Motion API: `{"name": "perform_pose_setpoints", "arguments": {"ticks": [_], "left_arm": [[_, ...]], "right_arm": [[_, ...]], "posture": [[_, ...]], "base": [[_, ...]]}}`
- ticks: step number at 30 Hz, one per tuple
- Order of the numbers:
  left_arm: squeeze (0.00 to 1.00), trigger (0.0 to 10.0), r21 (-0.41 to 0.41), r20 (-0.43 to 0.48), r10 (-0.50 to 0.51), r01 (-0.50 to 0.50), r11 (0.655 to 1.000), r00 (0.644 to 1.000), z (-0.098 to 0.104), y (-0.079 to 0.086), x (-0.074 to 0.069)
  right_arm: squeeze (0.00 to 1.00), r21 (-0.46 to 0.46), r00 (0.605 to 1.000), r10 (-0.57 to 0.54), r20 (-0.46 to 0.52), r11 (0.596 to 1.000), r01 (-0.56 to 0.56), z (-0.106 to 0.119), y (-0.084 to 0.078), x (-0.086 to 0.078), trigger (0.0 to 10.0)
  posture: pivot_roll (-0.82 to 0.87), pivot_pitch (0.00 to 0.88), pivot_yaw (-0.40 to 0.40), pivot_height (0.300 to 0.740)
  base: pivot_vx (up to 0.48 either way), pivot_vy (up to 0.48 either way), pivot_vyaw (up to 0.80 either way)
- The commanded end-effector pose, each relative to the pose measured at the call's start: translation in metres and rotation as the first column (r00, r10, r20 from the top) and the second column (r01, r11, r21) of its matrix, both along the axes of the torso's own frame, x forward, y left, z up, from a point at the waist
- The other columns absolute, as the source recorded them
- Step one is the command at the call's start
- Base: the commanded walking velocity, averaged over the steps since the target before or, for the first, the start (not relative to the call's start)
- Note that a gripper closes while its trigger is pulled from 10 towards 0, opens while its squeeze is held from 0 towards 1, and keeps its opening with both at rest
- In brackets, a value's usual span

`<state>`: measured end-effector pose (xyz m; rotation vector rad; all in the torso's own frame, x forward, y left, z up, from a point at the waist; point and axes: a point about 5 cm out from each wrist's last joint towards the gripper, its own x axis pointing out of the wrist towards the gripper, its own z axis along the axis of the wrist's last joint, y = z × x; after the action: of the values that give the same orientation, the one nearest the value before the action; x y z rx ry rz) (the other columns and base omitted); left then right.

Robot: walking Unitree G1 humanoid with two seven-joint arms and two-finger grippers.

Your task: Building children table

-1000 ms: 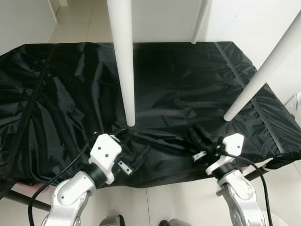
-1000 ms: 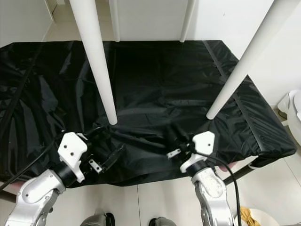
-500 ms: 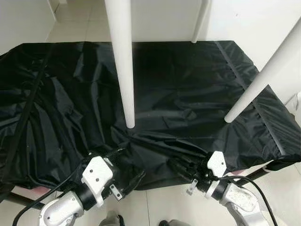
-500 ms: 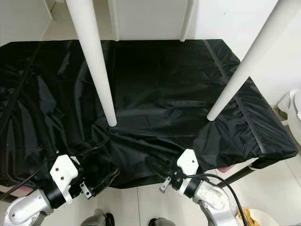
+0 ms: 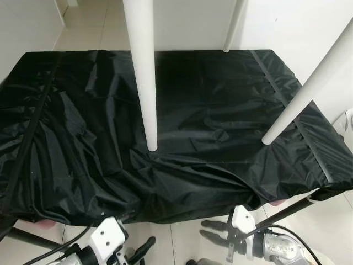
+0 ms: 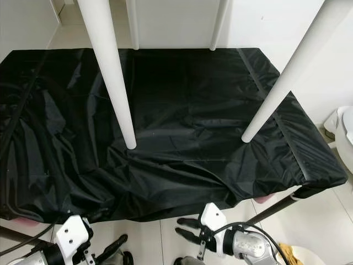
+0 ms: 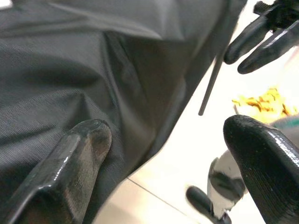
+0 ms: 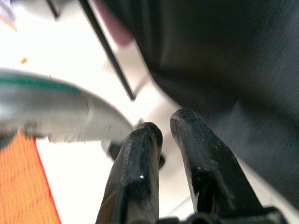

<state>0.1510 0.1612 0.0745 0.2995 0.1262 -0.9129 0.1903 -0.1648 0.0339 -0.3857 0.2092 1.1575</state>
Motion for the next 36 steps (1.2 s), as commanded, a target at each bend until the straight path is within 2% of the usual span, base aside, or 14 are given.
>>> {"name": "perform_pose_setpoints", "arguments": {"ticks": [1,11,12,16,19,24,26,27,29,30,31,34,35,36], "left_arm": [[0.00,10.0,0.029,-0.077,-0.186,0.188,0.982,0.980,-0.008,-0.003,-0.014],[0.00,10.0,0.122,-0.149,-0.228,0.247,0.961,0.962,-0.035,0.013,-0.027],[0.00,10.0,0.145,-0.226,-0.181,0.217,0.965,0.957,-0.055,0.021,-0.032],[0.00,10.0,0.180,-0.276,-0.139,0.193,0.965,0.951,-0.072,0.027,-0.034],[0.00,10.0,0.214,-0.359,-0.026,0.109,0.971,0.933,-0.094,0.035,-0.032],[0.00,10.0,0.251,-0.376,0.025,0.075,0.965,0.926,-0.104,0.037,-0.032],[0.00,10.0,0.298,-0.437,0.133,0.003,0.955,0.890,-0.125,0.039,-0.034],[0.00,10.0,0.335,-0.462,0.208,-0.047,0.941,0.862,-0.137,0.039,-0.034],[0.00,10.0,0.393,-0.478,0.318,-0.124,0.911,0.819,-0.149,0.040,-0.034],[0.00,10.0,0.414,-0.477,0.356,-0.152,0.897,0.804,-0.153,0.041,-0.033],[0.00,10.0,0.424,-0.475,0.375,-0.166,0.890,0.796,-0.155,0.041,-0.033],[0.00,10.0,0.482,-0.441,0.514,-0.289,0.827,0.735,-0.161,0.046,-0.026],[0.00,10.0,0.482,-0.441,0.514,-0.289,0.827,0.735,-0.161,0.046,-0.026],[0.00,10.0,0.500,-0.438,0.575,-0.344,0.795,0.691,-0.163,0.048,-0.024]], "right_arm": [[0.00,-0.047,0.999,0.024,-0.026,0.999,-0.025,-0.011,-0.004,-0.005,10.0],[0.00,-0.128,0.996,0.006,-0.088,0.992,-0.018,-0.038,-0.014,-0.004,10.0],[0.00,-0.165,0.993,-0.049,-0.110,0.986,0.030,-0.048,-0.017,-0.002,10.0],[0.00,-0.203,0.983,-0.125,-0.134,0.974,0.096,-0.058,-0.022,0.000,10.0],[0.00,-0.261,0.955,-0.250,-0.161,0.944,0.203,-0.070,-0.030,0.001,10.0],[0.00,-0.288,0.927,-0.334,-0.170,0.916,0.278,-0.076,-0.034,0.002,10.0],[0.00,-0.325,0.853,-0.484,-0.198,0.853,0.408,-0.085,-0.042,-0.001,10.0],[0.00,-0.339,0.763,-0.605,-0.227,0.783,0.521,-0.092,-0.049,-0.004,10.0],[0.00,-0.372,0.626,-0.734,-0.265,0.676,0.636,-0.100,-0.057,-0.012,10.0],[0.00,-0.386,0.589,-0.762,-0.271,0.646,0.658,-0.103,-0.058,-0.015,10.0],[0.00,-0.395,0.576,-0.771,-0.271,0.635,0.664,-0.104,-0.058,-0.016,10.0],[0.00,-0.422,0.431,-0.855,-0.289,0.518,0.744,-0.111,-0.063,-0.026,10.0],[0.00,-0.422,0.431,-0.855,-0.289,0.518,0.744,-0.111,-0.063,-0.026,10.0],[0.00,-0.436,0.387,-0.874,-0.294,0.483,0.759,-0.114,-0.062,-0.030,10.0]], "posture": [[0.01,0.124,-0.003,0.740],[0.02,0.122,-0.001,0.740],[0.02,0.118,0.000,0.740],[0.02,0.116,-0.001,0.740],[0.01,0.106,-0.003,0.740],[0.01,0.101,-0.001,0.740],[0.00,0.088,0.007,0.740],[-0.01,0.081,0.008,0.740],[-0.01,0.076,0.011,0.740],[-0.01,0.076,0.011,0.740],[-0.01,0.076,0.011,0.740],[-0.02,0.061,0.011,0.740],[-0.02,0.061,0.011,0.740],[-0.02,0.059,0.011,0.740]], "base": [[0.000,0.000,0.00],[0.000,0.000,0.00],[0.000,0.000,0.00],[0.000,0.000,0.00],[0.000,0.000,0.00],[0.000,0.000,0.00],[0.000,0.000,0.00],[0.000,0.000,0.00],[0.000,0.000,0.00],[0.000,0.000,0.00],[0.000,0.000,0.00],[0.000,0.000,0.00],[0.000,0.000,0.00],[0.000,0.000,0.00]]}}
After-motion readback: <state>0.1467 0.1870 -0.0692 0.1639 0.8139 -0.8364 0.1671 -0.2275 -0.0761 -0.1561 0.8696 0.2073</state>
